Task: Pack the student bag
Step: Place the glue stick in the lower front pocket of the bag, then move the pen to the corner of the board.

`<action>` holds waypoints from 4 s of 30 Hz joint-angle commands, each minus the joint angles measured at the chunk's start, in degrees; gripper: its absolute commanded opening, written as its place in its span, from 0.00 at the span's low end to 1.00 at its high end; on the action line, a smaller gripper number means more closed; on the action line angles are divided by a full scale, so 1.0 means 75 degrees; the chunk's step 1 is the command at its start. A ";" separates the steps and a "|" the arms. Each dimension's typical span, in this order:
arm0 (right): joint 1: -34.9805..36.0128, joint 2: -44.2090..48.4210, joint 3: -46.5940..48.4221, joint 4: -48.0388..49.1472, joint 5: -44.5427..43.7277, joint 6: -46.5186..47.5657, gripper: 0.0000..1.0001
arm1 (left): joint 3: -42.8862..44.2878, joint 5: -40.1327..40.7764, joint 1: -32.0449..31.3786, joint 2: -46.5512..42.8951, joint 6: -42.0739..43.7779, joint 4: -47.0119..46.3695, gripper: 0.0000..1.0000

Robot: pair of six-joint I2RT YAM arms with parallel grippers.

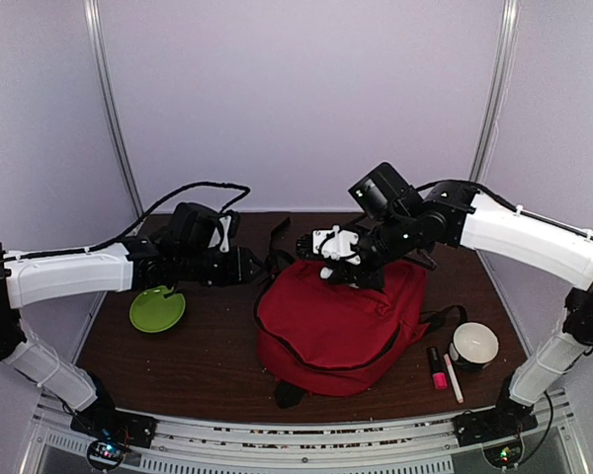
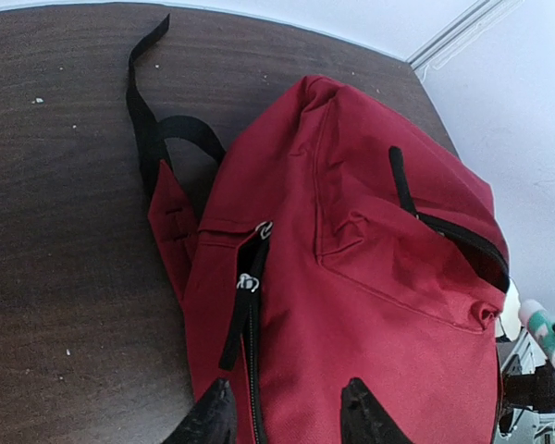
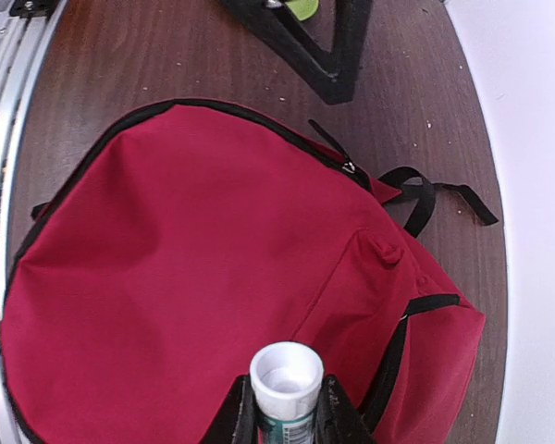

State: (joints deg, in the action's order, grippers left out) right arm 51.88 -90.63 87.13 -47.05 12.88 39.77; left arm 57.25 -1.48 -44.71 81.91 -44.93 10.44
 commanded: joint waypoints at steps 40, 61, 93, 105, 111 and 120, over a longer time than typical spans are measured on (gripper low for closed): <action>-0.0673 -0.2789 0.1158 0.0165 -0.6017 -0.1262 0.39 | -0.0439 -0.0328 0.0054 0.0003 -0.0168 -0.1008 0.42; -0.0722 0.0887 -0.0454 -0.2391 -0.0152 -0.1082 0.50 | -0.0726 -0.0174 0.0055 -0.0324 -0.0184 -0.1074 0.42; -0.0894 0.2782 -0.7055 -0.0267 -0.1899 0.5573 0.67 | -0.0845 0.0115 0.0055 -0.0566 -0.0104 -0.0998 0.41; -0.0762 0.2044 -0.7025 0.1117 -0.1925 0.5235 0.56 | -0.0803 -0.0019 0.0055 -0.0387 -0.0139 -0.1069 0.41; -0.0726 0.1378 -0.6220 0.0807 -0.1566 0.4722 0.33 | -0.0837 -0.0045 0.0053 -0.0350 -0.0137 -0.1107 0.41; 0.0042 0.1181 -0.5574 0.0470 -0.0564 0.3715 0.30 | -0.0919 -0.0060 0.0055 -0.0381 -0.0117 -0.1173 0.41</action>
State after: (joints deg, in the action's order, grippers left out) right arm 48.27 -81.45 41.47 -41.93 2.68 73.30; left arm 50.78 -1.54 -44.66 78.91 -45.56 4.34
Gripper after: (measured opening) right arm 0.308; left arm 0.413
